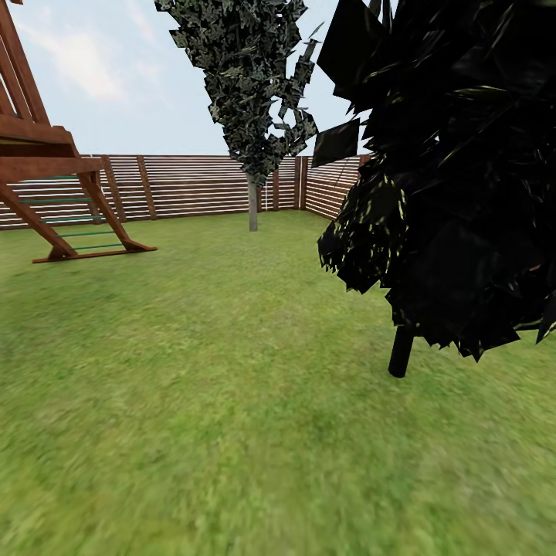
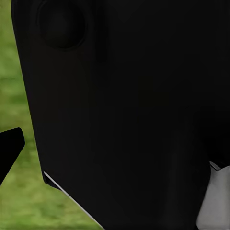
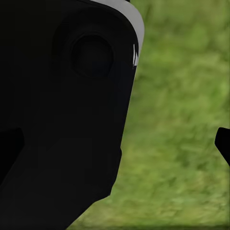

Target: Take the three Easter eggs out of the wicker basket on the lawn in the garden, then place them on the lawn next to a single tree (choose any tree) so that all three eggs are next to the same tree and none are left in the basket.

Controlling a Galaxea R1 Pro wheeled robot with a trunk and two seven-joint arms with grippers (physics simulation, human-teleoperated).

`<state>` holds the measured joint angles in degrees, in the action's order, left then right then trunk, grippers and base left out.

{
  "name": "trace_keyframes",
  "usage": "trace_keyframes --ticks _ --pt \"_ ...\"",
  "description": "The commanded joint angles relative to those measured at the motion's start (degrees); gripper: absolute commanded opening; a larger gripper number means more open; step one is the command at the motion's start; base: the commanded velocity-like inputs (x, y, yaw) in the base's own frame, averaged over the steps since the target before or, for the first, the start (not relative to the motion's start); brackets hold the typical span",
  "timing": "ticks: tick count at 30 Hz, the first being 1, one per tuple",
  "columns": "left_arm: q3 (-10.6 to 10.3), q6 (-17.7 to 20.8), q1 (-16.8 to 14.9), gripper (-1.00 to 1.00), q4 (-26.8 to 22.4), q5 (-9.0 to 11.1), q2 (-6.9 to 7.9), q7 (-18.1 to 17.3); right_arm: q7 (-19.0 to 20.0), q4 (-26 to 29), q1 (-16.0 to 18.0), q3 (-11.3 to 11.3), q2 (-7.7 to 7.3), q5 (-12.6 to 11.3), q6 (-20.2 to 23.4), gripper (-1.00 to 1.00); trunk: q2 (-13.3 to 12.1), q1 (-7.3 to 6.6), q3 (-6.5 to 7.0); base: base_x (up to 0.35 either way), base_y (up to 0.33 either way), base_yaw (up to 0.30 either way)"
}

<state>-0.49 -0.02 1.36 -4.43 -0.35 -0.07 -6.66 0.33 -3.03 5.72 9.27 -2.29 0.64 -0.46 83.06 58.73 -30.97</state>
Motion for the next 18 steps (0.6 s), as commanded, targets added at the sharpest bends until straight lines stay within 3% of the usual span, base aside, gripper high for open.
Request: trace_keyframes --ticks 1,18 --pt "-0.04 -0.01 0.05 1.0 -0.13 -0.06 0.01 -0.11 0.03 -0.13 0.08 0.31 0.01 0.07 -0.05 1.0 0.02 0.0 -0.04 0.0 0.0 0.0" --pt "-0.04 -0.03 0.05 1.0 -0.12 -0.07 0.02 -0.1 0.03 -0.13 0.08 0.31 0.01 0.07 -0.06 1.0 0.02 0.0 -0.04 0.0 0.0 0.0"
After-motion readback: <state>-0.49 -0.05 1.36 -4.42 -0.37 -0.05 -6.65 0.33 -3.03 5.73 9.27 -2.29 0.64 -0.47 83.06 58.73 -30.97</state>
